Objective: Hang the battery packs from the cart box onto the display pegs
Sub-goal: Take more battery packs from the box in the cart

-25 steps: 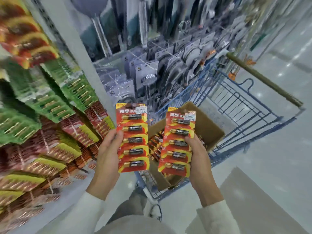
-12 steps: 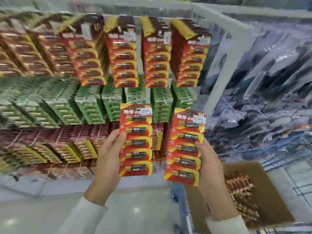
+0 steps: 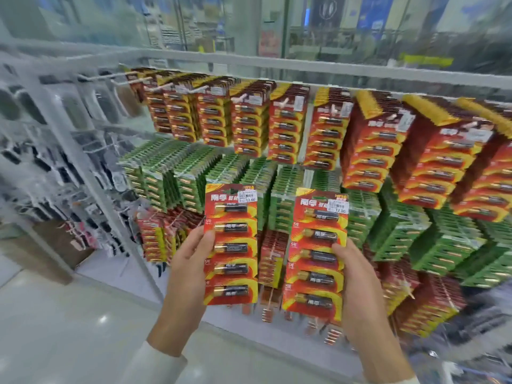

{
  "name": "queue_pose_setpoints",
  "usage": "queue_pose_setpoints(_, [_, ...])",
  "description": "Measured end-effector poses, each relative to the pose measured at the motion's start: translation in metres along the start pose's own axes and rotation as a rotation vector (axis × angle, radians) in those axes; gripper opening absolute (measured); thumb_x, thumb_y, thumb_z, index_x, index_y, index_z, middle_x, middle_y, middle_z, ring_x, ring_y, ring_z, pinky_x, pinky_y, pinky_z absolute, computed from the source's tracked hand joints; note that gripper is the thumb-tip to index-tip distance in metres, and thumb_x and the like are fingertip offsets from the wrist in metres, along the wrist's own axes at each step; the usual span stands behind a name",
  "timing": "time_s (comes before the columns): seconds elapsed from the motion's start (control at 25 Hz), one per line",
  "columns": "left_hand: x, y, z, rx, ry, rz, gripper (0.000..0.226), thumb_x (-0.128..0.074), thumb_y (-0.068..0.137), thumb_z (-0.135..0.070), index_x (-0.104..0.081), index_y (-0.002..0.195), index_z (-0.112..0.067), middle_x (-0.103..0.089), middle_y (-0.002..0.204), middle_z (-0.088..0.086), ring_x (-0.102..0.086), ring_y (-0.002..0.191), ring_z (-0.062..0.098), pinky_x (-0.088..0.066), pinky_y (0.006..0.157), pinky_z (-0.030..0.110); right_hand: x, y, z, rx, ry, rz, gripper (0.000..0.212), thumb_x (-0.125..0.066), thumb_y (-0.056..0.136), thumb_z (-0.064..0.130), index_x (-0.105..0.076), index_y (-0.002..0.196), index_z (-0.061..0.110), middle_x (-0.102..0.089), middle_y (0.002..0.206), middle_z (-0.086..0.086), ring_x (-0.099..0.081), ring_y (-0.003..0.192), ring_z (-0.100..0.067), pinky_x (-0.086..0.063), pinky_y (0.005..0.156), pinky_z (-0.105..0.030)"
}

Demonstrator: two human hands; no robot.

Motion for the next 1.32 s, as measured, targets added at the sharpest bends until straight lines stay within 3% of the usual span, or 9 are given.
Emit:
queue_pose_setpoints(0.28, [0.127,0.037,-0.041,-0.011,-0.046,-0.233,0.023,-0.057,0.103,-0.034,-0.073,0.110,-0.020,-0.080,0.095,0.012,-0.078,0.074,0.033,-0.061,0.070,0.043,-0.149,0.018,-0.038,-0.094,-0.099,0.120,0.017,-0.059,0.101,0.031,-0.072,0.112,0.033,-0.079,0.104,-0.005,-0.077,0.090,-0.032,-0.060,0.079,-0.048])
queue_pose_setpoints(0.4, [0.156,0.057,-0.050,0.002,-0.087,-0.281,0.022,-0.056,0.103,-0.033,-0.074,0.107,-0.020,-0.080,0.092,0.012,-0.078,0.071,0.032,-0.061,0.064,0.041,-0.198,0.034,-0.046,-0.129,-0.133,0.151,0.011,-0.062,0.099,0.032,-0.066,0.106,0.039,-0.080,0.093,0.002,-0.078,0.083,-0.028,-0.060,0.078,-0.047])
queue_pose_setpoints(0.48, [0.169,0.074,-0.058,-0.003,-0.088,-0.289,0.023,-0.056,0.103,-0.033,-0.074,0.106,-0.019,-0.080,0.092,0.013,-0.077,0.072,0.034,-0.061,0.063,0.041,-0.228,0.048,-0.050,-0.114,-0.158,0.174,0.011,-0.070,0.091,0.045,-0.062,0.097,0.050,-0.077,0.110,0.004,-0.075,0.099,-0.029,-0.057,0.092,-0.054])
queue_pose_setpoints(0.56, [0.182,0.098,-0.070,-0.038,-0.085,-0.297,0.024,-0.055,0.103,-0.032,-0.075,0.104,-0.018,-0.080,0.091,0.013,-0.077,0.071,0.032,-0.062,0.058,0.039,-0.259,0.066,-0.056,-0.117,-0.179,0.203,0.027,-0.076,0.077,0.059,-0.063,0.100,0.053,-0.065,0.135,0.005,-0.065,0.120,-0.028,-0.050,0.104,-0.059])
queue_pose_setpoints(0.64, [0.192,0.126,-0.081,-0.061,-0.076,-0.302,0.023,-0.056,0.103,-0.032,-0.075,0.104,-0.018,-0.080,0.092,0.013,-0.078,0.072,0.031,-0.062,0.058,0.038,-0.291,0.084,-0.061,-0.132,-0.158,0.256,0.035,-0.075,0.079,0.058,-0.066,0.112,0.051,-0.060,0.140,0.003,-0.065,0.120,-0.029,-0.052,0.101,-0.058])
queue_pose_setpoints(0.72, [0.200,0.155,-0.093,-0.071,-0.089,-0.310,0.021,-0.058,0.102,-0.031,-0.074,0.105,-0.017,-0.080,0.092,0.012,-0.078,0.073,0.030,-0.063,0.057,0.037,-0.317,0.107,-0.060,-0.126,-0.158,0.266,0.026,-0.074,0.078,0.061,-0.068,0.102,0.056,-0.057,0.141,0.006,-0.063,0.123,-0.028,-0.051,0.103,-0.059])
queue_pose_setpoints(0.92, [0.206,0.213,-0.125,-0.127,-0.085,-0.271,0.022,-0.057,0.102,-0.029,-0.074,0.100,-0.014,-0.079,0.089,0.015,-0.076,0.068,0.029,-0.063,0.055,0.035,-0.351,0.157,-0.061,-0.137,-0.121,0.217,0.007,-0.068,0.093,0.047,-0.065,0.100,0.049,-0.064,0.128,0.007,-0.065,0.116,-0.027,-0.052,0.101,-0.057])
queue_pose_setpoints(1.12, [0.192,0.264,-0.165,-0.202,-0.027,-0.184,0.027,-0.055,0.101,-0.032,-0.072,0.106,-0.012,-0.079,0.094,0.016,-0.076,0.073,0.031,-0.064,0.060,0.037,-0.359,0.176,-0.071,-0.205,-0.108,0.132,0.032,-0.069,0.095,0.037,-0.064,0.126,0.035,-0.070,0.125,-0.004,-0.073,0.101,-0.034,-0.061,0.081,-0.053])
queue_pose_setpoints(1.32, [0.182,0.310,-0.194,-0.238,0.031,-0.124,0.026,-0.055,0.103,-0.035,-0.071,0.108,-0.016,-0.079,0.098,0.013,-0.077,0.082,0.035,-0.064,0.070,0.042,-0.359,0.180,-0.071,-0.199,-0.100,0.071,0.014,-0.074,0.088,0.038,-0.067,0.099,0.041,-0.066,0.128,-0.003,-0.068,0.108,-0.032,-0.057,0.087,-0.051])
Point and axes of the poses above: each hand's wrist, its own y-axis towards the middle knuckle, its own x-axis out of the back of the hand, z = x × y, the point moved 9 cm from there along y, towards the middle knuckle
